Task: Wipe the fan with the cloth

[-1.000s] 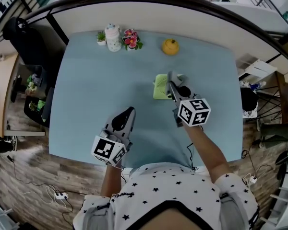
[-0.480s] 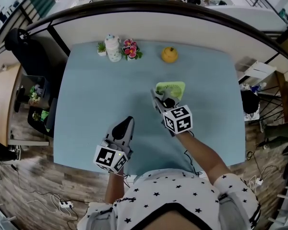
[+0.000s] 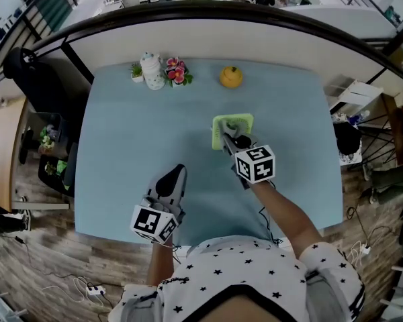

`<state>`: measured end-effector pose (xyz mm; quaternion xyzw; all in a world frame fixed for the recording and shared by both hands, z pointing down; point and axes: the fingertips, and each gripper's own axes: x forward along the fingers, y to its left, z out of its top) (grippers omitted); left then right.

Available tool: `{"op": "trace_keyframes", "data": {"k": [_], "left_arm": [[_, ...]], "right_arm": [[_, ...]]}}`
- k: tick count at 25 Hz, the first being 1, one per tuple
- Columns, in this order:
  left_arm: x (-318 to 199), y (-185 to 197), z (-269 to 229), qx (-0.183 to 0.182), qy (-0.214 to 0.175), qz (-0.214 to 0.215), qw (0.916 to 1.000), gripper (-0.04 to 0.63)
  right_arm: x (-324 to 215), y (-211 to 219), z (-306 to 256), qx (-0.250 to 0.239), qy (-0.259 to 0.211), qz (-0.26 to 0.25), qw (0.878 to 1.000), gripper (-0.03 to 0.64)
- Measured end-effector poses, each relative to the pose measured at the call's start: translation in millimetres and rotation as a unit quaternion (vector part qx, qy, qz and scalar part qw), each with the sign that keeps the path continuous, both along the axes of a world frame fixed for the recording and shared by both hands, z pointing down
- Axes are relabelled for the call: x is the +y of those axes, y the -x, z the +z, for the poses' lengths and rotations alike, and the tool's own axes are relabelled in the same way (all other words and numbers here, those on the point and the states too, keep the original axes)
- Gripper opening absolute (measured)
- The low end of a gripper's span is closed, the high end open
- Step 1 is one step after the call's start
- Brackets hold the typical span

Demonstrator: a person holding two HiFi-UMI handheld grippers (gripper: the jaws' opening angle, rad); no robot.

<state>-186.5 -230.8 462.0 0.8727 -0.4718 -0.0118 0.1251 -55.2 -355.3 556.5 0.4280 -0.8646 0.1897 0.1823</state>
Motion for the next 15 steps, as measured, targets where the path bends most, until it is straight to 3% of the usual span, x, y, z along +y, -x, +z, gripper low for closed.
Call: {"op": "trace_keyframes", "data": {"k": [15], "left_arm": [[2.0, -9.5, -3.5, -0.005, -0.002, 0.008, 1.0000, 0.032]], "right_arm": [[-13.8, -97.9, 8.0, 0.013, 0.005, 0.110, 0.994, 0.054]]}}
